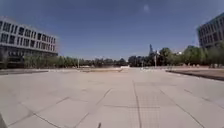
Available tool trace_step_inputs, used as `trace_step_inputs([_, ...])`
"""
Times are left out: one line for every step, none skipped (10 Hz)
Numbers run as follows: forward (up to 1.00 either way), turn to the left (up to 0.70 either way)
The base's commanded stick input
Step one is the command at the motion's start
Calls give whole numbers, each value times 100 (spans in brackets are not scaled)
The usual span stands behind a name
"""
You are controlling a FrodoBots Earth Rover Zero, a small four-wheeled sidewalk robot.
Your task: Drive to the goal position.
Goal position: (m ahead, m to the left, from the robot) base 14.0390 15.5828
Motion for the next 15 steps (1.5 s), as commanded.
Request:
trace_step_inputs([70, 0])
trace_step_inputs([70, 0])
trace_step_inputs([70, 0])
trace_step_inputs([70, 0])
trace_step_inputs([70, 0])
trace_step_inputs([70, 0])
trace_step_inputs([70, 0])
trace_step_inputs([70, 0])
trace_step_inputs([70, 0])
trace_step_inputs([70, 0])
trace_step_inputs([70, 0])
trace_step_inputs([70, 0])
trace_step_inputs([70, 0])
trace_step_inputs([70, 0])
trace_step_inputs([70, 0])
